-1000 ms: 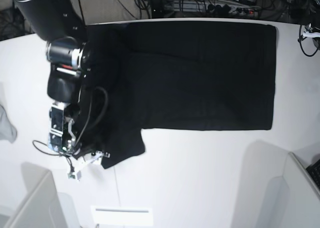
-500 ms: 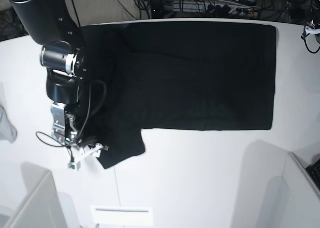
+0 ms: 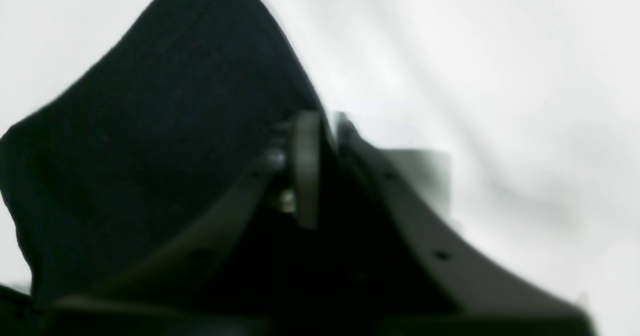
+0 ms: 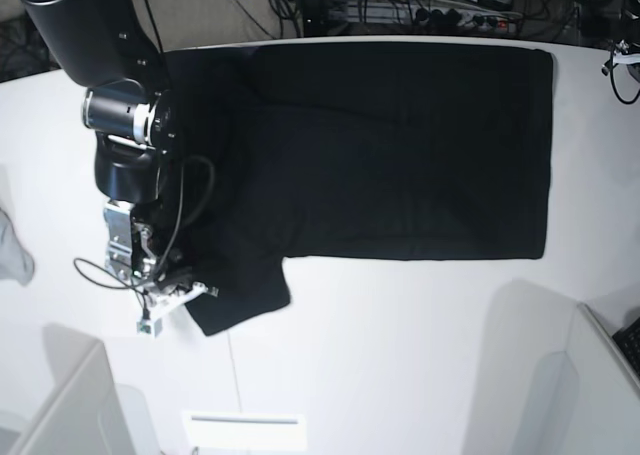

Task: Fold the T-shirt properly
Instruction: 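Reach the right gripper to the hem corner below the sleeve and grasp, then reach the left gripper to the opposite hem corner and grasp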

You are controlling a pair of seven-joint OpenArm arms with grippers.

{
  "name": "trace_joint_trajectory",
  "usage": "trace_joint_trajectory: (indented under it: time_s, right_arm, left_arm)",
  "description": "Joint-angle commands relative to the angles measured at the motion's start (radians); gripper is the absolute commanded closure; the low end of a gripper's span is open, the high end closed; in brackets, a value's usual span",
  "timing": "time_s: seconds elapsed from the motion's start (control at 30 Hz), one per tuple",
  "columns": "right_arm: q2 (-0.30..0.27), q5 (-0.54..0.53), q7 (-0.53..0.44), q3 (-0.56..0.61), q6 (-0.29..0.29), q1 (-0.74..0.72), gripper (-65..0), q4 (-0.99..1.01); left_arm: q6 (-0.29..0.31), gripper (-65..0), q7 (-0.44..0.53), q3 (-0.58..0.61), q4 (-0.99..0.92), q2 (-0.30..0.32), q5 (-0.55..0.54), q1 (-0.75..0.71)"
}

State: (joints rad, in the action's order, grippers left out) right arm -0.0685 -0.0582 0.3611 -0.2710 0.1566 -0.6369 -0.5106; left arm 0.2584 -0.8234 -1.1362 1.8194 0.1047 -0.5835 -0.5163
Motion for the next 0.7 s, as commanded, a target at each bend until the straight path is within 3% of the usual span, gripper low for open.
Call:
trace_joint_trajectory:
  time_s: [0.0, 0.17, 0.3, 0.4, 0.47, 0.67]
  right_arm:
    - [0.0, 0.001, 0.036, 0.0, -0.001, -0.022, 0.0, -0.004]
    - [0.0, 0.001, 0.036, 0.0, -0.001, -0.025, 0.0, -0.004]
    - [0.0, 0.001, 0.036, 0.0, -0.001, -0.025, 0.0, -0.004]
    - [0.0, 0.001, 0.036, 0.0, -0.001, -0.027, 0.0, -0.004]
    - [0.0, 0.001, 0.036, 0.0, -0.001, -0.027, 0.0, -0.004]
    - [-0.003, 0.001, 0.036, 0.0, -0.001, -0.027, 0.0, -0.004]
  left_arm:
    - [-0.001, 0.0, 0.023, 0.015, 0.021, 0.022, -0.011, -0.012]
    - [-0.001, -1.0, 0.028, 0.13, -0.007, 0.088, -0.011, 0.025]
    - [-0.005, -34.6, 0.022, 0.246, -0.086, 0.195, 0.032, 0.147]
    - [-0.005, -51.3, 0.022, 0.301, -0.14, 0.215, 0.106, 0.278]
    - [-0.005, -54.3, 0.022, 0.348, -0.185, 0.221, 0.175, 0.365]
    - [-0.001, -51.7, 0.025, 0.514, -0.356, 0.221, 0.362, 0.588]
